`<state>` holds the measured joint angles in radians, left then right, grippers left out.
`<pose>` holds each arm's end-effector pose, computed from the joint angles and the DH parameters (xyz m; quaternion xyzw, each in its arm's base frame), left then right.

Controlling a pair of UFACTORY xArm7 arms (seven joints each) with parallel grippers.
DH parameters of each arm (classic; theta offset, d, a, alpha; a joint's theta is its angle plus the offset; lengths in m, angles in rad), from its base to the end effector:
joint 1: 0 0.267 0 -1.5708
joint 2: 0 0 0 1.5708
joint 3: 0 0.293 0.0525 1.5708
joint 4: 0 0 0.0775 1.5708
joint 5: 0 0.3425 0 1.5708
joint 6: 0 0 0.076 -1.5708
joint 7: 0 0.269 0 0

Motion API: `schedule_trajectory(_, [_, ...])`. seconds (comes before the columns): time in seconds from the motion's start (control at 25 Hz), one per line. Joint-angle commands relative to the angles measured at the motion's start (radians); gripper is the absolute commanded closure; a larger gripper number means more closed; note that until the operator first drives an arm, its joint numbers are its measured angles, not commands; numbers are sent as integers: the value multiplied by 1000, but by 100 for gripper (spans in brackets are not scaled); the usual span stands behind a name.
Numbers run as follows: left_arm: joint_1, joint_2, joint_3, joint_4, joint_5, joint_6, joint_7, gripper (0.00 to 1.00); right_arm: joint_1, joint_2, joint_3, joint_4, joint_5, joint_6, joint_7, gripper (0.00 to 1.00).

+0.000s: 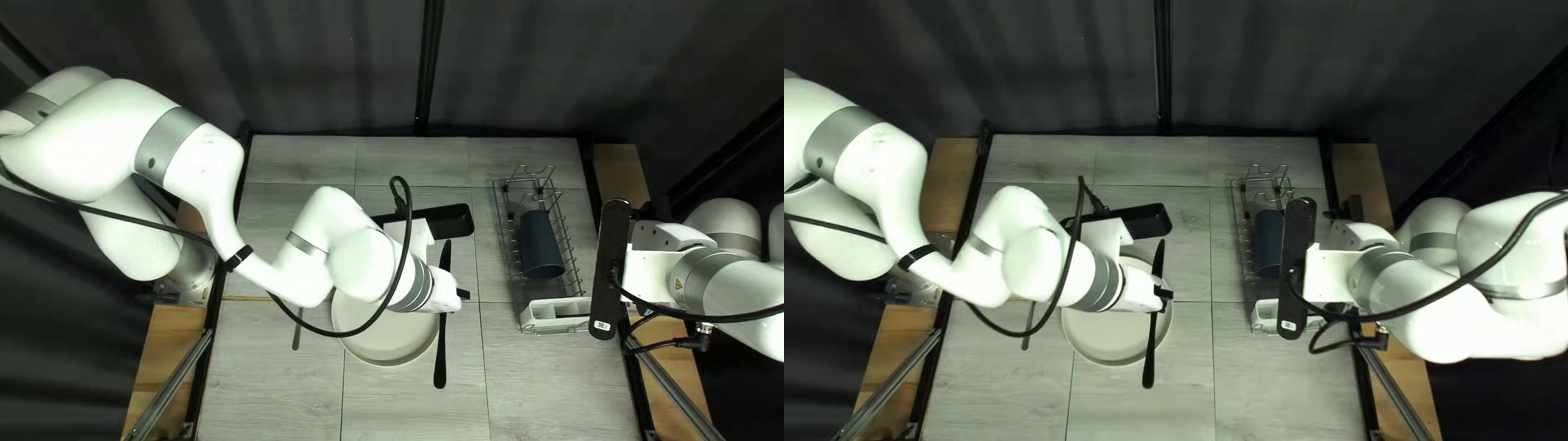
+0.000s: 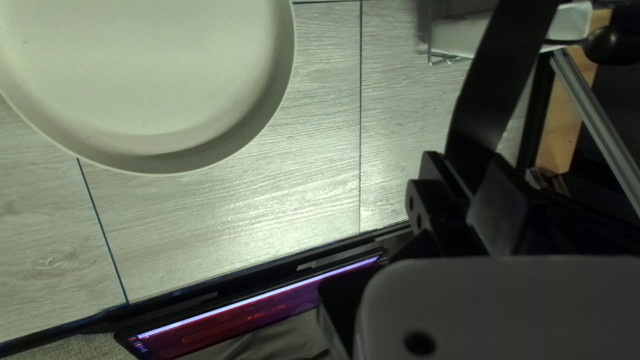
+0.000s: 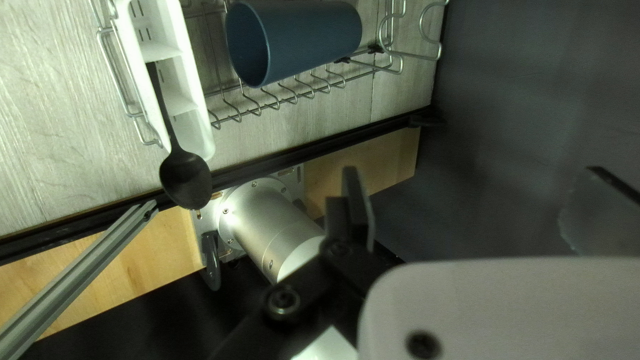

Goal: Pick up and place plate onto table. Place down one fork to the left of the plate. Place spoon and knife to the right of the plate. Place cup above the knife and spoon

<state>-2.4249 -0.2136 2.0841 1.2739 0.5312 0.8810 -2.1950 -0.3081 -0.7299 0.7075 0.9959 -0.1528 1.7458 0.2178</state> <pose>0.5806 -0.1144 0.2584 0.6781 0.7068 0.1738 0.1021 0.2456 0.0628 0.3599 0.9527 -0.0045 -0.0007 0.3038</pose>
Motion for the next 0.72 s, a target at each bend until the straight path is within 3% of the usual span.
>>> schedule_trajectory(0.04, [-13,-33,22,-15,43,-32,-14,100,0,0,0,0,0,0,0,0])
schedule_trajectory(0.28, [-69,-141,86,22,142,-44,-23,100,0,0,0,0,0,0,0,0])
schedule_trajectory(0.72, [-103,-260,154,43,221,-107,-29,100,0,0,0,0,0,0,0,0])
